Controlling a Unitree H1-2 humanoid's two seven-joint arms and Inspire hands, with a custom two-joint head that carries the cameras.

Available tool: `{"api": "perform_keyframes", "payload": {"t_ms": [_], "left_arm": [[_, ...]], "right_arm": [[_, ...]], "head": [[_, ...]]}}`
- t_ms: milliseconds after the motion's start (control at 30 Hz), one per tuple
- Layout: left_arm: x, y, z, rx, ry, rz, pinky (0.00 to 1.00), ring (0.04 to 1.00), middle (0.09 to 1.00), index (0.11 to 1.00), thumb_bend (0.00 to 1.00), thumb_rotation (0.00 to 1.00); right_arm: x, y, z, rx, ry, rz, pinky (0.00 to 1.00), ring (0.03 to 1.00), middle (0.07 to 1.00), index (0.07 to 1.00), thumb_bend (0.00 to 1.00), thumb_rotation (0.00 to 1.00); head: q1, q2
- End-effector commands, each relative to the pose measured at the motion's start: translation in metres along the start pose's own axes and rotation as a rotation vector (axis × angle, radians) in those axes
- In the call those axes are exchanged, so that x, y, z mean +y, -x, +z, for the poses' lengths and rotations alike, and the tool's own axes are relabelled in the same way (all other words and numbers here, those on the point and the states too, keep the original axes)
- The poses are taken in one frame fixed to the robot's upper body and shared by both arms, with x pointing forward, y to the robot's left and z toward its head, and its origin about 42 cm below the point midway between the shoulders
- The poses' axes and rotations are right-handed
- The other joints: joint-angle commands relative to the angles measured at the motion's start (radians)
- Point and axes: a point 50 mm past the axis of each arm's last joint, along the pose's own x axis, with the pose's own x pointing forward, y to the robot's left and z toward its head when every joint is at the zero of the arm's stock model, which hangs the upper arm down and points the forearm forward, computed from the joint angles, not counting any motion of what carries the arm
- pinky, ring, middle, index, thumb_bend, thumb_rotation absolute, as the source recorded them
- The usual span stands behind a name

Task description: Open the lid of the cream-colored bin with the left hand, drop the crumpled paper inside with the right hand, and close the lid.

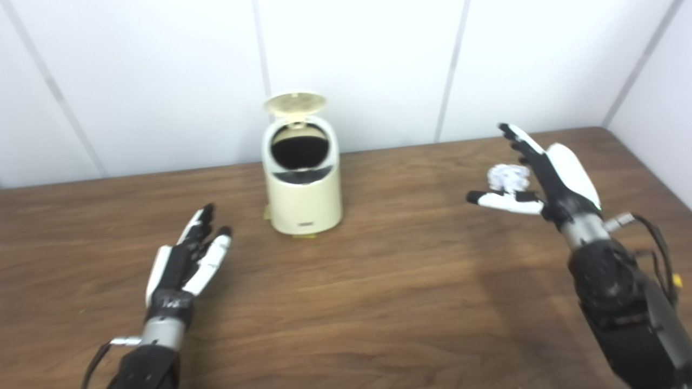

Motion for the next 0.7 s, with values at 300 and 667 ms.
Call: {"api": "perform_keyframes", "payload": {"t_ms": [300, 667], "left_arm": [[0.018, -0.002, 0.016, -0.08, -0.016, -0.005, 0.98, 0.991, 0.988, 1.0, 0.37, 0.46], [0.017, -0.004, 0.027, -0.091, -0.03, -0.011, 1.0, 1.0, 0.992, 1.0, 0.37, 0.58]], "right_arm": [[-0.023, -0.051, -0.017, 0.137, 0.157, 0.001, 0.75, 0.935, 0.948, 0.918, 0.76, 0.19], [0.0, -0.103, -0.036, 0.271, 0.145, 0.09, 0.71, 0.875, 0.913, 0.896, 0.79, 0.21]], "head": [[-0.1, 0.021], [-0.103, 0.03]]}}
